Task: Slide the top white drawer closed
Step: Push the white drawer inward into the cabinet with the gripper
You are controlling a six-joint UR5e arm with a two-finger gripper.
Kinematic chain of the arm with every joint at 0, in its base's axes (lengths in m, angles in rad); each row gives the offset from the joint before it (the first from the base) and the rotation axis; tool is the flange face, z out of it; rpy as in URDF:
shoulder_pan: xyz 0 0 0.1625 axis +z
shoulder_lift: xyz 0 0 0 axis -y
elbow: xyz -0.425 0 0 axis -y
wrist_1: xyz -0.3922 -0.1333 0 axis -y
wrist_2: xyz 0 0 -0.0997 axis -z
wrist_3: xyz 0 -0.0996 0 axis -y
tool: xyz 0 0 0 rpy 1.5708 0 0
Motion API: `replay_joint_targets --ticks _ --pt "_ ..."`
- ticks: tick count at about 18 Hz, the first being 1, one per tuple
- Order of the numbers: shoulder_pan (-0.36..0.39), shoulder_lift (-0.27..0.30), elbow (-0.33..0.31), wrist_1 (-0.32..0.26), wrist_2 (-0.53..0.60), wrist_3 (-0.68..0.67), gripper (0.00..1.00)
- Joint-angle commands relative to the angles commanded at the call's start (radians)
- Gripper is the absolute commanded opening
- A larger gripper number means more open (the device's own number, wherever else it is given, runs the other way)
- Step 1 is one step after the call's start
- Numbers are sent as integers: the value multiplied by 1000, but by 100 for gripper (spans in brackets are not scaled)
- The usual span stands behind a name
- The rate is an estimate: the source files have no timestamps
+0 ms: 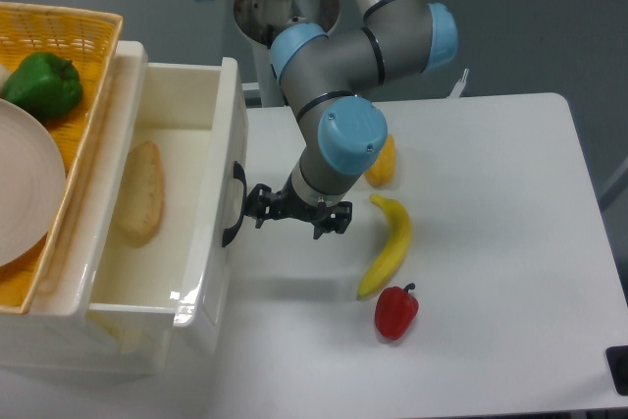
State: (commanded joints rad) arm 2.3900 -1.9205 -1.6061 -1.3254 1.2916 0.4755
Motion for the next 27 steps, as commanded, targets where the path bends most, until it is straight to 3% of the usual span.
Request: replay_joint_targets --ticks 27 --pt "-115 5 28 8 12 -6 100"
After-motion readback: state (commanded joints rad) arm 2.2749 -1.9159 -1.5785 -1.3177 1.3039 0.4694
